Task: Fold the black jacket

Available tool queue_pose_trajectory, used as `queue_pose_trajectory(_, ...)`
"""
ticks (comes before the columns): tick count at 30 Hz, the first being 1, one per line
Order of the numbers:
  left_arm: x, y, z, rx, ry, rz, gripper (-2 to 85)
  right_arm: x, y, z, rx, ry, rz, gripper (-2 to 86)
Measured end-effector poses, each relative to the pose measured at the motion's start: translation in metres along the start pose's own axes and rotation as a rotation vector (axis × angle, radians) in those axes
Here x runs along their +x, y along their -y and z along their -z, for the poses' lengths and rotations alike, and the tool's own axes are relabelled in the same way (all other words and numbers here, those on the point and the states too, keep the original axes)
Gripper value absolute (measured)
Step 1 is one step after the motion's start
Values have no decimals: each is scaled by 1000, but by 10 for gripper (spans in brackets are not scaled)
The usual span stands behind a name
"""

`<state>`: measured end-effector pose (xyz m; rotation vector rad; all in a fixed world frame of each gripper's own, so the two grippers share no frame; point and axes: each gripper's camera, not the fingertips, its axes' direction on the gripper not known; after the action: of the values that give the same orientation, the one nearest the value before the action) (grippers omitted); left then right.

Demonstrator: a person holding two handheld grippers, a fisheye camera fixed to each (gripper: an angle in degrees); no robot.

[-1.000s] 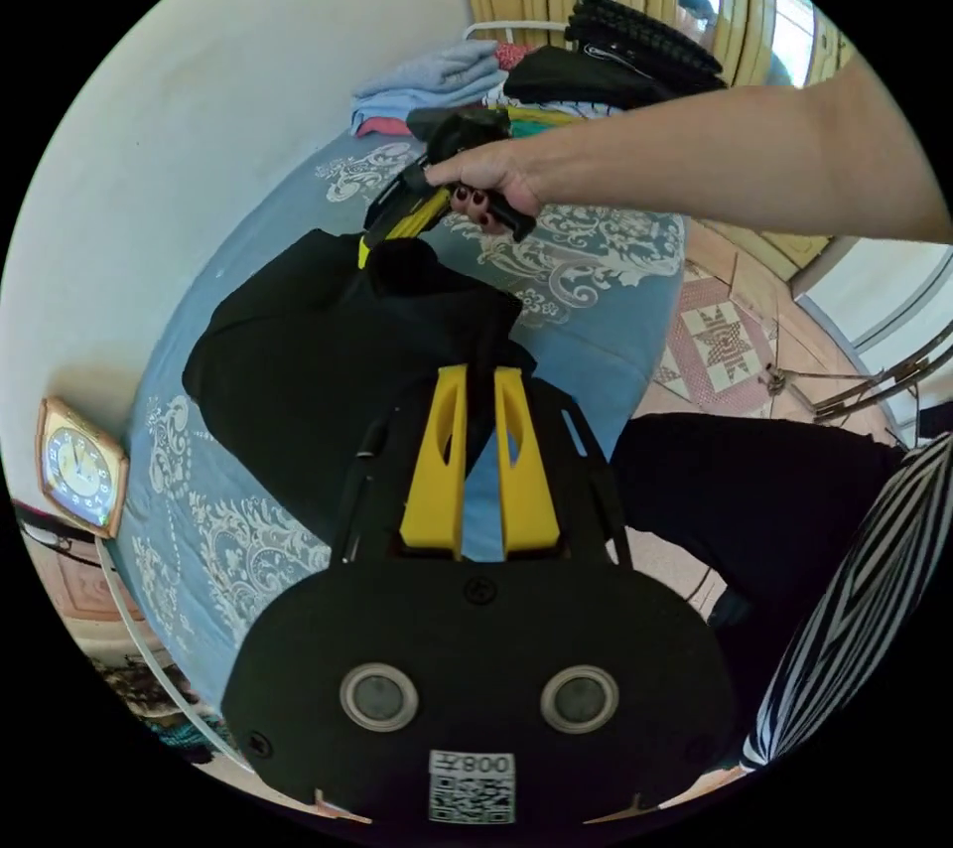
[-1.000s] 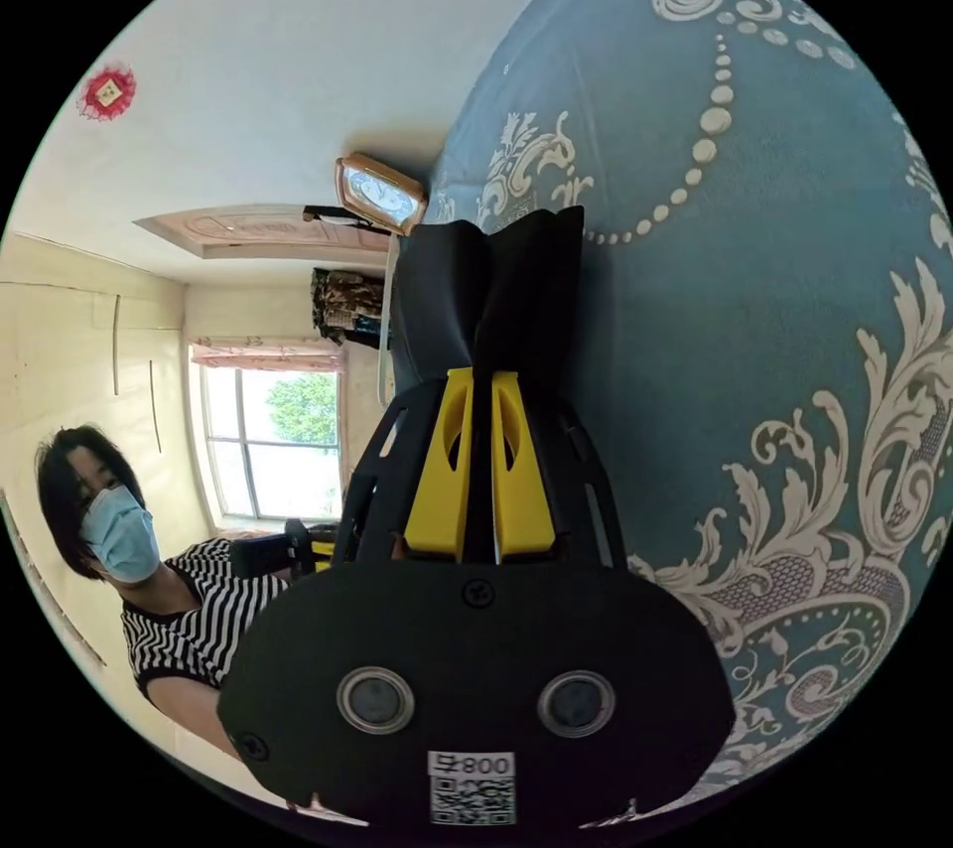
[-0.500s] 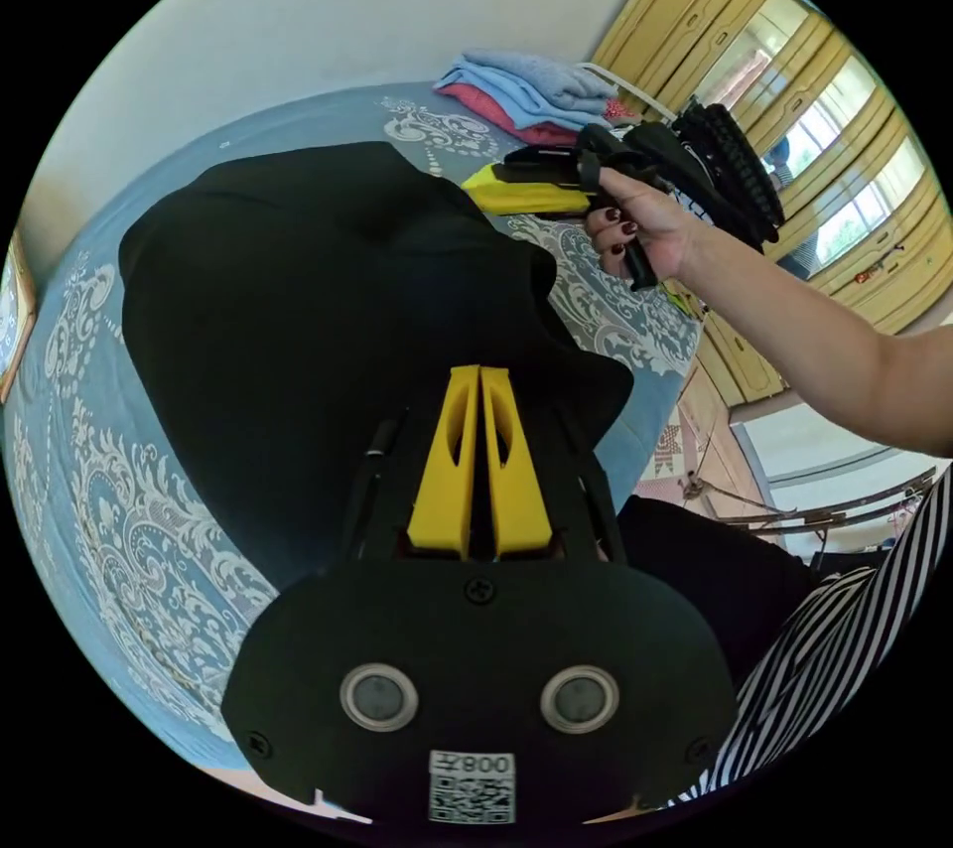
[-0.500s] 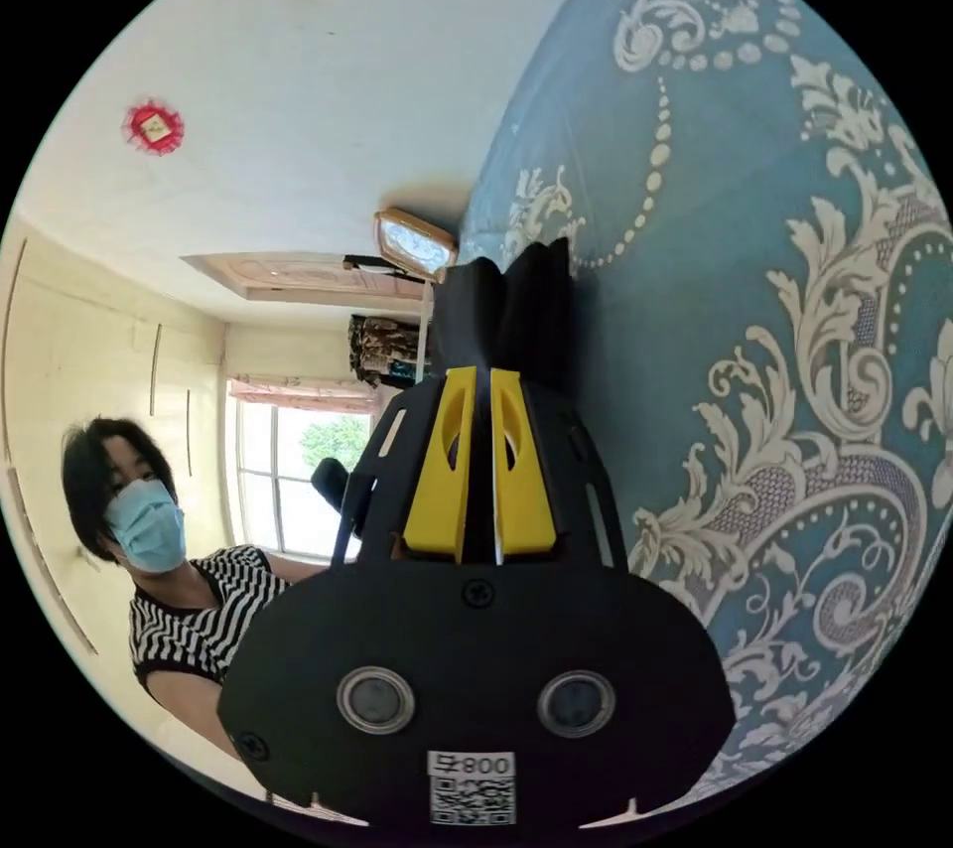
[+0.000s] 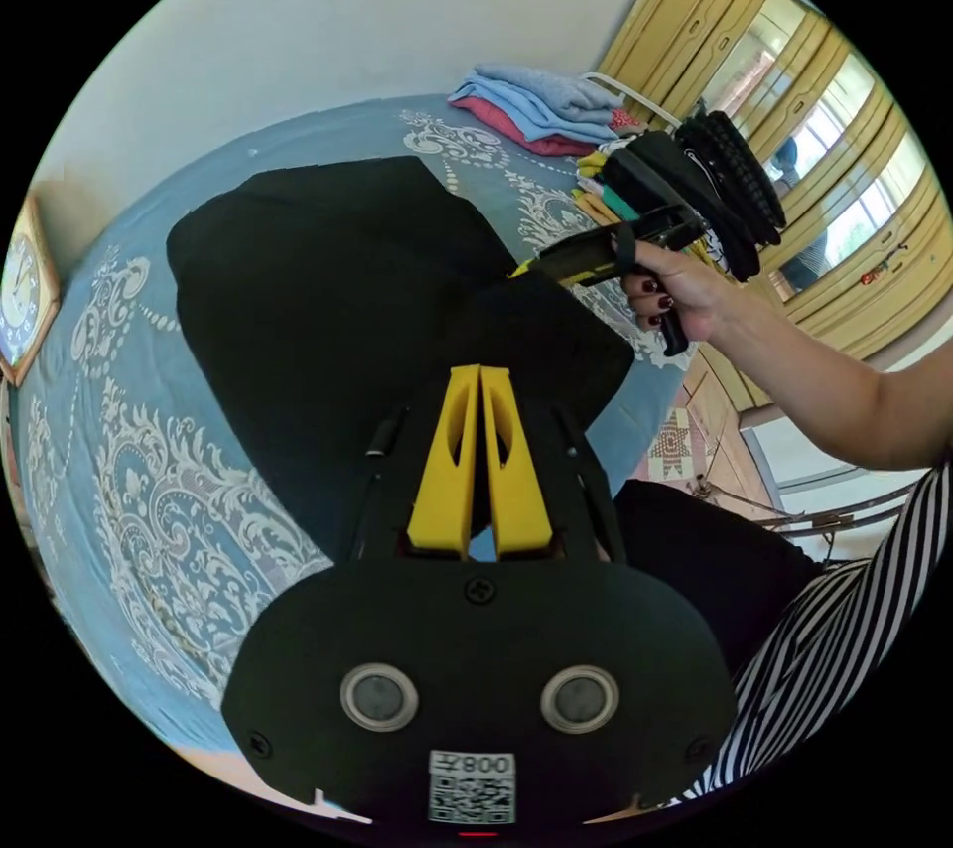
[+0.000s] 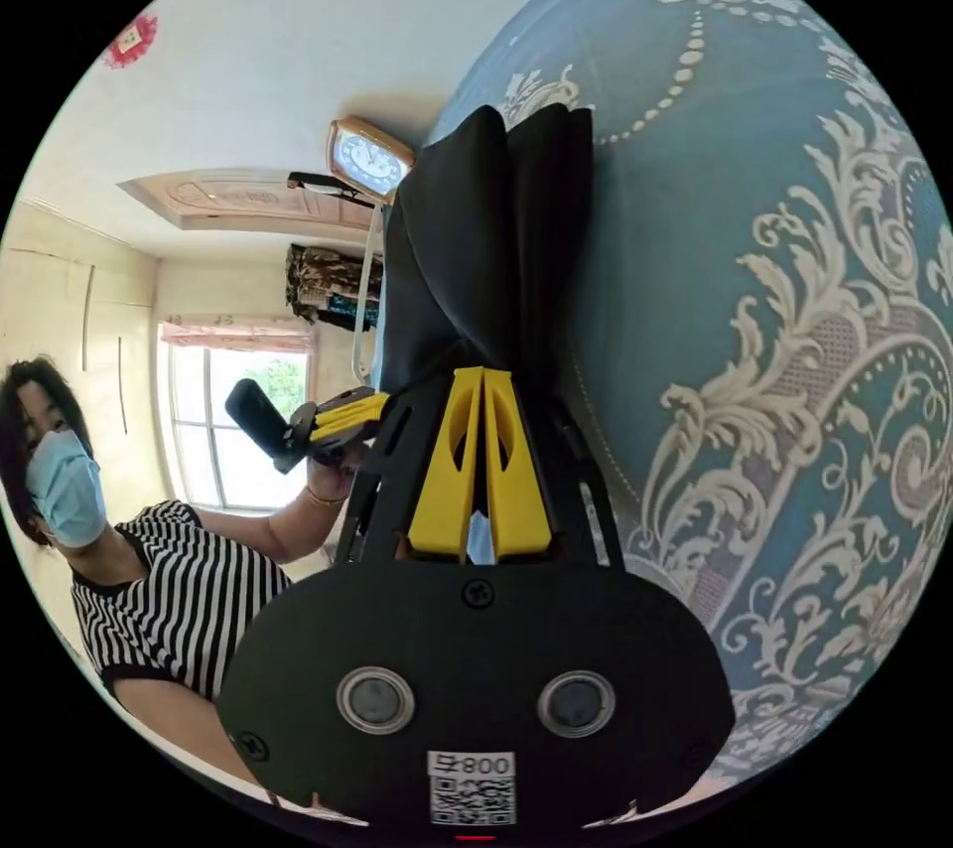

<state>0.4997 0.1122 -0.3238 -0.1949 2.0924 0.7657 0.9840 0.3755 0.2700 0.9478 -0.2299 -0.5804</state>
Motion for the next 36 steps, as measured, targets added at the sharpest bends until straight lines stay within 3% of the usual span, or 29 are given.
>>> queue_pose_trajectory(4,-35,-28,38,75,-17,104,1,-2,-21,20,69,25,4,-1)
queue_pose_trajectory(7,-65,-42,56,95,-61,187,2,-46,-32,25,130,41,148,0)
queue_pose_trajectory(11,-84,-42,64,60,-58,192,2,-86,-25,-16,-8,2,293,0)
queue_pose_trajectory(13,-89,-41,67,44,-39,179,3,-83,-22,-36,-91,-107,282,0)
queue_pose_trajectory(15,-98,-42,74,33,-31,167,6,-51,-27,-54,-123,-404,196,0)
queue_pose_trajectory(16,-101,-43,76,34,-38,168,6,-39,-30,-56,-135,-353,172,1)
queue_pose_trajectory(18,-116,-50,89,42,-83,189,12,5,-48,-42,-29,-68,25,3)
queue_pose_trajectory(21,-139,-70,119,121,-82,248,31,27,-73,-28,84,75,-8,8)
queue_pose_trajectory(25,-185,-106,146,219,-170,409,107,35,-99,-14,158,70,-11,32)
queue_pose_trajectory(30,-259,-162,135,230,-495,703,194,57,-133,-10,213,37,-97,125)
queue_pose_trajectory(36,-284,-166,107,153,-718,726,207,83,-134,-32,126,102,-160,152)
